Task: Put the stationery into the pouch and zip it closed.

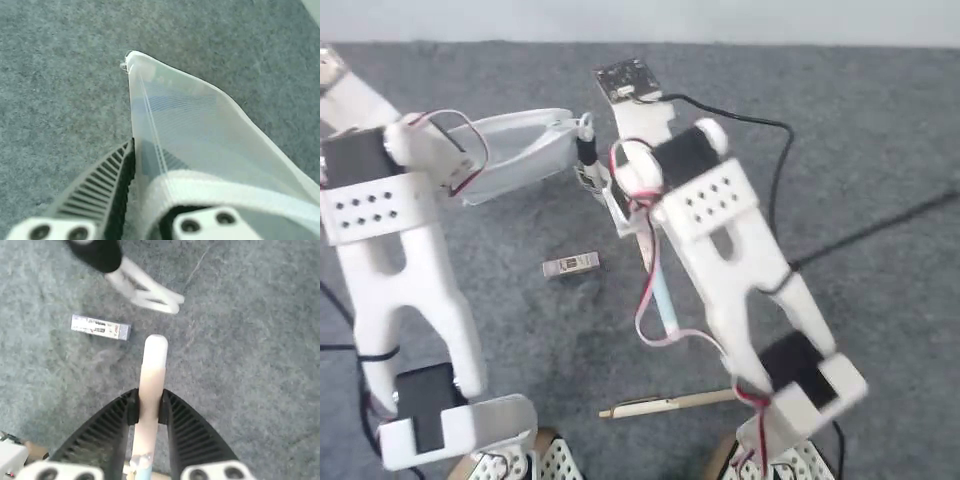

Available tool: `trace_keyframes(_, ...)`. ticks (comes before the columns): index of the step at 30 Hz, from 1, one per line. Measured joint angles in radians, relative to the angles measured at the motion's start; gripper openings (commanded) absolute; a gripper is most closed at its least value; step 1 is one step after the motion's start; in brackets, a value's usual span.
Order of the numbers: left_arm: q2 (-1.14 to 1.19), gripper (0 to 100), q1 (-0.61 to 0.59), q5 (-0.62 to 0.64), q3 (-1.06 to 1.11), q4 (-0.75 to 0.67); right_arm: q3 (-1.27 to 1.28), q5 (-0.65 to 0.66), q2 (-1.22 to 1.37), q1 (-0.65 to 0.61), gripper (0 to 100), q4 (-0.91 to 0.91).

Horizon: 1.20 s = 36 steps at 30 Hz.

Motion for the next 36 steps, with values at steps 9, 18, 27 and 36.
trace_keyframes(9,-0.061,1,0.112,-0.002,0.0,0.0,0.181,0.0,-0.299,0.0,0.6,-0.023)
trace_keyframes(18,-0.064,1,0.17,-0.025,0.002,0.0,0.247,0.0,-0.47,0.0,0.6,-0.092)
trace_keyframes(27,-0.069,1,0.172,-0.028,0.051,0.0,0.247,0.0,-0.578,0.0,0.6,-0.203)
trace_keyframes(36,-0.069,1,0.173,-0.029,0.051,0.0,0.247,0.0,-0.618,-0.069,0.6,-0.42)
